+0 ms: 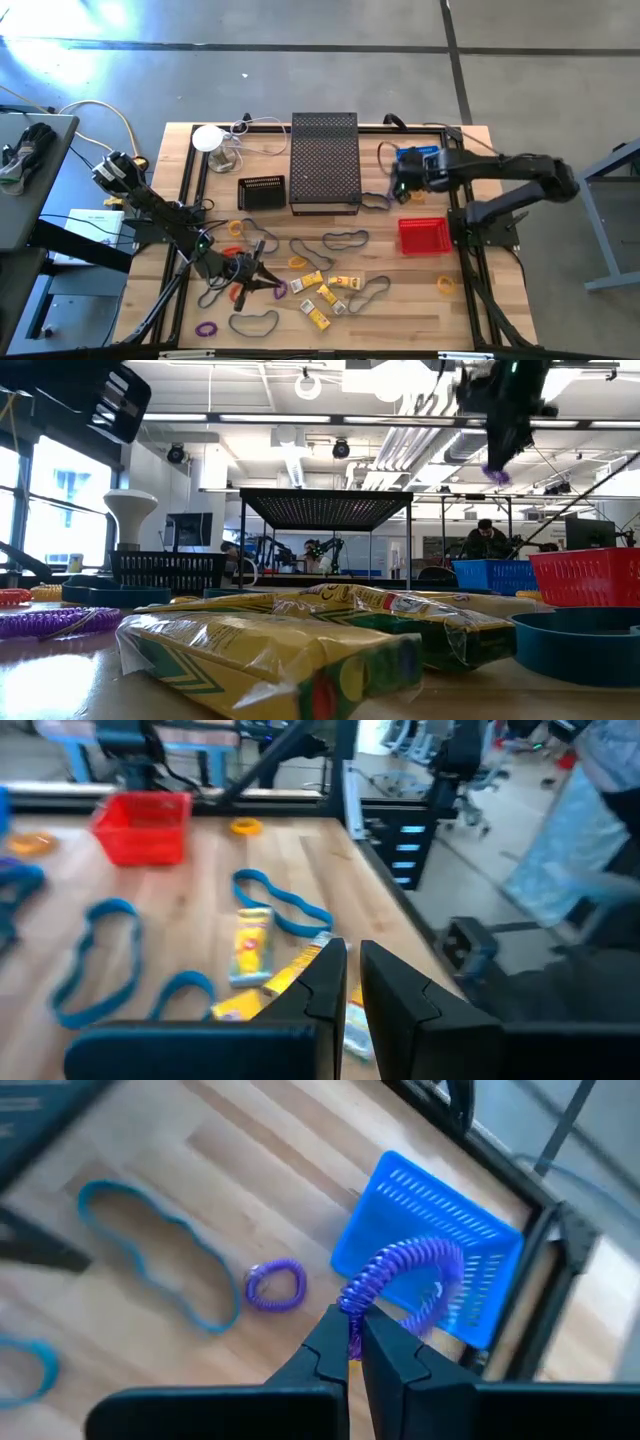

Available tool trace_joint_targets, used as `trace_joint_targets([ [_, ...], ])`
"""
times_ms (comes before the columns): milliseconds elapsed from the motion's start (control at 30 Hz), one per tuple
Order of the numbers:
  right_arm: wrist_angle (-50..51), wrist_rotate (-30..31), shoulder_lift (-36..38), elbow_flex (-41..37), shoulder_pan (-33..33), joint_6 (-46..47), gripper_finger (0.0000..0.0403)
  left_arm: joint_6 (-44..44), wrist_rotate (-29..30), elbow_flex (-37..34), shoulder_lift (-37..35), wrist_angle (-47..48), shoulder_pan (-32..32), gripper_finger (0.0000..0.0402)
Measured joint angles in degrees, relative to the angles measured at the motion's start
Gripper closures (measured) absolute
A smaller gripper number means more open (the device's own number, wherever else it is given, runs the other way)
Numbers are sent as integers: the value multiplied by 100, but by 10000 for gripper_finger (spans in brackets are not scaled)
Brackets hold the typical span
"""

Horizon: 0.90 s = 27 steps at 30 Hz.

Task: Pick & Place Office Desk Supplies
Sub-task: Put the violet spring keychain into the blue bin

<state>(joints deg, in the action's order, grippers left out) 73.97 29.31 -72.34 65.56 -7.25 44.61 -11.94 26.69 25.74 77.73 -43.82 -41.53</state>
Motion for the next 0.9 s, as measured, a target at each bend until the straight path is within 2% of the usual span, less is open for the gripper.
trace_joint_targets([
  [167, -1566, -512, 143, -947, -1402, -1021, 399, 436, 366, -2, 0, -17, 237, 371],
  [333, -2111, -892, -14, -1294, -2322, -1175, 399, 1052, 897, -2, -2, -36, 484, 371],
  [567, -2281, -1024, -19, -1401, -2732, -1251, 386, 1514, 1224, -2, -4, -38, 763, 371],
  [767, -2231, -1048, -19, -1401, -2900, -1334, 333, 1475, 1224, -2, -4, -40, 1047, 371],
  [900, -2250, -1127, -19, -1401, -2886, -1323, 296, 1076, 1222, -2, -4, -49, 1130, 371],
])
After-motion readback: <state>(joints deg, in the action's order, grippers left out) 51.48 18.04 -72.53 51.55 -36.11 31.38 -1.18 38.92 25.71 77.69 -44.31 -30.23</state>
